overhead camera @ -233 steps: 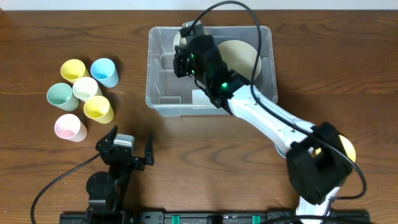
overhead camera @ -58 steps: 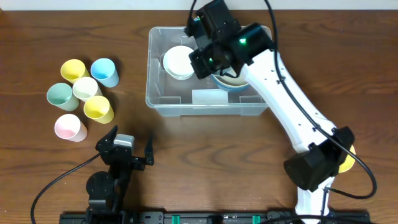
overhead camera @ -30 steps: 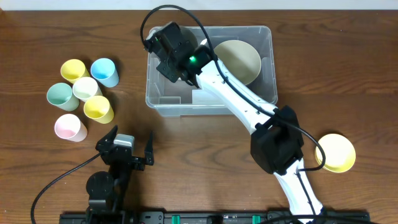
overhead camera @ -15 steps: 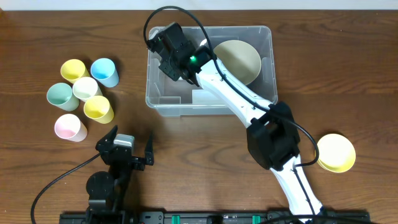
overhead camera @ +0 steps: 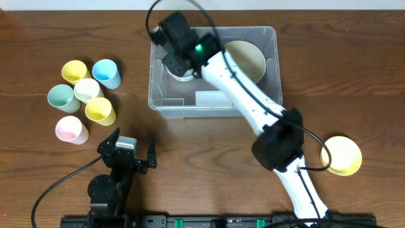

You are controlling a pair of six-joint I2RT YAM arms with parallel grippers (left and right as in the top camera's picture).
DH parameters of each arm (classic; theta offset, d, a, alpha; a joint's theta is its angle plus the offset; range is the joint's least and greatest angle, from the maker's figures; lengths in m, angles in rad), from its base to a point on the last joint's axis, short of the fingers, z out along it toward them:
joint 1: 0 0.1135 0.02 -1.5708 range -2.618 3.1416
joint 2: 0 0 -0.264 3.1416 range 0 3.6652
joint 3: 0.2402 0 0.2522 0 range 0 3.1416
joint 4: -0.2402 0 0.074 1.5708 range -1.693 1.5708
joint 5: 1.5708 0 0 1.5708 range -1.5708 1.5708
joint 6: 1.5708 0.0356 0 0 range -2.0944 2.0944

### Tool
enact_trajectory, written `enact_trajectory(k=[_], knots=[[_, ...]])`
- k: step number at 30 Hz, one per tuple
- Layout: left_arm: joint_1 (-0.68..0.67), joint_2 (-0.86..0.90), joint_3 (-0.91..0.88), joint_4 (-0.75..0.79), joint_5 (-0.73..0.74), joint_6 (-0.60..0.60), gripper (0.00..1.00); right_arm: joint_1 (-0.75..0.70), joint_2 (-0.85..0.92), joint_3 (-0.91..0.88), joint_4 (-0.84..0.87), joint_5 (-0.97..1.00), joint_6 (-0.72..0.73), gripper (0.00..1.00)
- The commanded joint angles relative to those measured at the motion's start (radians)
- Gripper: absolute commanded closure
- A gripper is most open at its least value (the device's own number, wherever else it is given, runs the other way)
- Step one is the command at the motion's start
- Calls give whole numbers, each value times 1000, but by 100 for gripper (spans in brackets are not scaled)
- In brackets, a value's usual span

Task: Pack container
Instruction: 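Lift the right gripper up and away from the container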

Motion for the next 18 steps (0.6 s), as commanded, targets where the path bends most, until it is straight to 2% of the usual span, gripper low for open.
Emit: enact_trajectory(k=[1,6,8,10,12,14,18], knots=[[5,-5,-17,-27,11,6,2,-64,-13,229,-163,10,153,41],[5,-5,-17,-27,11,6,2,-186,-13,547,-600,10,417,35],[5,-5,-17,-27,11,6,2,-246,-38,553,-599,-119,406,7],[5,-5,-17,-27,11,6,2,-313,-75,523,-599,-197,506,7],[5,-5,-17,-27,11,6,2,-368,-93,513,-599,-231,517,6],[5,-5,-17,-27,11,6,2,-422,-100,512,-599,-250,525,1],[5,-5,-17,-27,11,6,2,-509,-100,501,-599,-235,513,1]])
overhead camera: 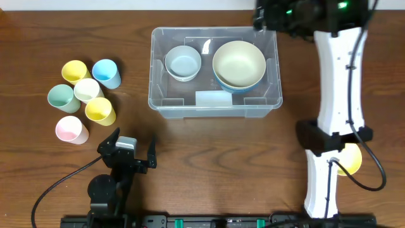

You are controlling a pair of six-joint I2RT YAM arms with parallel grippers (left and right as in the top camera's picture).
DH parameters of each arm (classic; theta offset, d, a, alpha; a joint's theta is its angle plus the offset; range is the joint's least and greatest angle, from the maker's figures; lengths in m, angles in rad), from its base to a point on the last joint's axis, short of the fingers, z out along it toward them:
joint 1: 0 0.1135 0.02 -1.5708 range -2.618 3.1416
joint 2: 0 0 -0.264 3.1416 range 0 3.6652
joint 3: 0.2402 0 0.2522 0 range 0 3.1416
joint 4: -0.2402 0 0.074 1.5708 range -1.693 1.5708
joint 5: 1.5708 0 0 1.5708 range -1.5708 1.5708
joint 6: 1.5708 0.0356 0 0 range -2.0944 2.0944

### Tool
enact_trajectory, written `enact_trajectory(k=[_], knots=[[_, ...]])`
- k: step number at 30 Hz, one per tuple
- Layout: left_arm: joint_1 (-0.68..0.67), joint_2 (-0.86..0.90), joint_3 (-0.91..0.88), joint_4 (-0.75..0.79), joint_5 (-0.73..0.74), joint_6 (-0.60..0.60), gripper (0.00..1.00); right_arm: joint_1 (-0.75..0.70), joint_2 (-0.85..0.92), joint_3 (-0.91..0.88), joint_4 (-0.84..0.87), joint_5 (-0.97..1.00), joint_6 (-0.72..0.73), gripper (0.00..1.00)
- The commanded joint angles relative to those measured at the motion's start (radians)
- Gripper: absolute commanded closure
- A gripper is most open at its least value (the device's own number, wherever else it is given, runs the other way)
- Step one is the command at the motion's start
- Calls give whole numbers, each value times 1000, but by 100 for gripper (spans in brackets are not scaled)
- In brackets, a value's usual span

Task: Pack container
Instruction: 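Lift the right gripper up and away from the container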

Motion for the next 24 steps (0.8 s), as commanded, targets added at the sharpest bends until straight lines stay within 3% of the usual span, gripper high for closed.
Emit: enact_trajectory(k=[1,14,24], knots=[[5,-5,-17,-27,11,6,2,-51,-27,-19,-4,-29,21,1],[5,-5,-17,-27,11,6,2,-90,-27,-72,-4,158,-63,1],[5,-5,-17,-27,11,6,2,-91,-27,-78,9,159,-98,1]])
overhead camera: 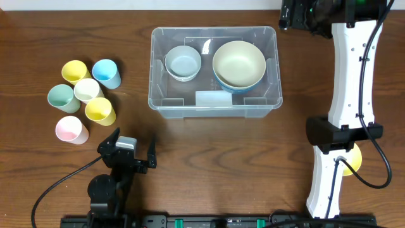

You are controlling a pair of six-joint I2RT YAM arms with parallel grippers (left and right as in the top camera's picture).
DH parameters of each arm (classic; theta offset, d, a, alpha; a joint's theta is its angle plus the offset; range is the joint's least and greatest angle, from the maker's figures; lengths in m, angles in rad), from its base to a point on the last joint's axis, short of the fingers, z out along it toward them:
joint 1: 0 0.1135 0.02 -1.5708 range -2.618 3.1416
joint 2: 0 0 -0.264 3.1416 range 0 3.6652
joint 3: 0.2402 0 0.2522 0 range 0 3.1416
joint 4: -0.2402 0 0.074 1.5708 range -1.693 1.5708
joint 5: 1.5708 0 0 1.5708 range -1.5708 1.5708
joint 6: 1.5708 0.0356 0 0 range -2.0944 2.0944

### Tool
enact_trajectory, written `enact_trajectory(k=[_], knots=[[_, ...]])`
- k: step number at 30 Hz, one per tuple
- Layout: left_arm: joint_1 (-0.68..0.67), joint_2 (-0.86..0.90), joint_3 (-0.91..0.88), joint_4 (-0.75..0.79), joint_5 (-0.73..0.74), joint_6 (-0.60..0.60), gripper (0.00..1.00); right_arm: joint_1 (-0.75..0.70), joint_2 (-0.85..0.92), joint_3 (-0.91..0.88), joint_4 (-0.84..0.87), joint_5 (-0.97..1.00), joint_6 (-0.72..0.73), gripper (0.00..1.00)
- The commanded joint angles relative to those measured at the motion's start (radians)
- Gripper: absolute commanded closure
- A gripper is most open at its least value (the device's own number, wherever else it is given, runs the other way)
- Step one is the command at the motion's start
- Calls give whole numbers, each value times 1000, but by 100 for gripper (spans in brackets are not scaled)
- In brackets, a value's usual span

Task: Pack container
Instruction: 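Lift the right gripper up and away from the container, then move the right gripper to the yellow bowl at table's right and grasp it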

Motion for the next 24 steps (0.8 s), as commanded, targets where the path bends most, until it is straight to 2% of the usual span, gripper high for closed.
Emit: enact_trajectory(k=[1,9,19,21,24], knots=[[5,-5,-17,-27,11,6,2,1,-27,-5,28,19,-60,1],[5,-5,-17,-27,11,6,2,23,-42,-2,249,34,-117,1],[5,-5,-17,-27,11,6,2,15,-75,-10,285,86,-128,1],[5,-5,-17,-27,11,6,2,19,-105,-47,311,96,-127,1],[5,-5,-17,-27,11,6,2,21,-204,-206,400,119,-128,1]])
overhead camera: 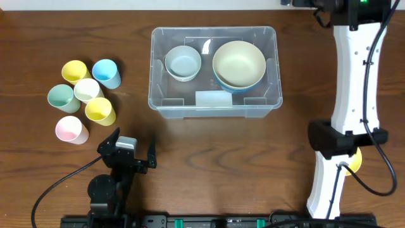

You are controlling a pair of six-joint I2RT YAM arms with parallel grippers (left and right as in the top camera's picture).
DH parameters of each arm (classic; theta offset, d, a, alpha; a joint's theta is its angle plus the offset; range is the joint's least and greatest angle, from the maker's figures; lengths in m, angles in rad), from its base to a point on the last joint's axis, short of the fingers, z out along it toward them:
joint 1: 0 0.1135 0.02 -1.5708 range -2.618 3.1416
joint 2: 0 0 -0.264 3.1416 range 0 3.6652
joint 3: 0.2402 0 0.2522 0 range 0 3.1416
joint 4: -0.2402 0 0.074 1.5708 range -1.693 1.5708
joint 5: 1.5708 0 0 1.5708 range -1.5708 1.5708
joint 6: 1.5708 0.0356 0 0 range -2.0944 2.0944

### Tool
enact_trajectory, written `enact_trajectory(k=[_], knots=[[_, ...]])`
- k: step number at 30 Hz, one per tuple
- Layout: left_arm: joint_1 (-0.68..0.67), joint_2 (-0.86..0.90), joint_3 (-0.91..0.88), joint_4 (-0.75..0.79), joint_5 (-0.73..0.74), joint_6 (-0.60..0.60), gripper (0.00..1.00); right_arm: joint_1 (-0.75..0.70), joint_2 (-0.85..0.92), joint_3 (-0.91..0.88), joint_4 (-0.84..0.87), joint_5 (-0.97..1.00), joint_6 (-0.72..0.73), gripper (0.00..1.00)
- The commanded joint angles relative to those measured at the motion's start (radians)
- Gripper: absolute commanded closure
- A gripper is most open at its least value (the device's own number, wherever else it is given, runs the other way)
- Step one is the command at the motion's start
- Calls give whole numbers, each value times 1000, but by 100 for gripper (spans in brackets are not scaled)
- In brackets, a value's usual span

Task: Pack container
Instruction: 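Move the right gripper to the yellow bowl at table's right and grasp it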

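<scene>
The clear plastic container (216,111) stands at the middle back of the table. In its left half lies a small pale-blue bowl (183,63). In its right half a large cream bowl (238,64) is nested on a blue one. My right gripper (299,2) pokes only just into view at the top edge, far behind the container's right corner, and its jaws are cut off. A yellow bowl (354,159) peeks out from behind the right arm at the lower right. My left gripper (129,151) rests open at the table front, holding nothing.
Several plastic cups stand clustered at the left: yellow (74,71), blue (106,73), green (61,97), white (87,90), a second yellow (100,110) and pink (70,129). The white right arm (354,76) stretches along the right side of the table.
My right gripper has moved farther back and now sits almost out of the frame at the top edge. The arm's base covers more of the yellow bowl. Bowls, cups and left arm are unchanged.
My right gripper was down inside the container's left half, over the small bowl. Then the small bowl lay free in the container and the gripper was beyond the far right corner. It stood farther right after that, and is now at the top edge.
</scene>
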Motion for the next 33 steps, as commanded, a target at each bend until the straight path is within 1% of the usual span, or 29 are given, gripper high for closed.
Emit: enact_trajectory(k=[1,5,8,14,17,22,25,27,28,33], knots=[[5,-5,-17,-27,11,6,2,8,-147,-163,69,48,-15,1],[5,-5,-17,-27,11,6,2,-6,-325,-478,183,62,-22,1],[5,-5,-17,-27,11,6,2,-25,-430,-676,185,61,-7,1],[5,-5,-17,-27,11,6,2,-80,-639,-1051,169,61,85,1],[5,-5,-17,-27,11,6,2,-124,-778,-1262,191,55,145,1],[5,-5,-17,-27,11,6,2,-201,-973,-1590,238,27,190,1],[5,-5,-17,-27,11,6,2,-246,-1019,-1750,275,26,190,1],[5,-5,-17,-27,11,6,2,-271,-1015,-1827,300,1,193,2],[5,-5,-17,-27,11,6,2,-280,-1010,-1865,317,-17,194,4],[5,-5,-17,-27,11,6,2,-309,-987,-2009,403,-14,283,9]])
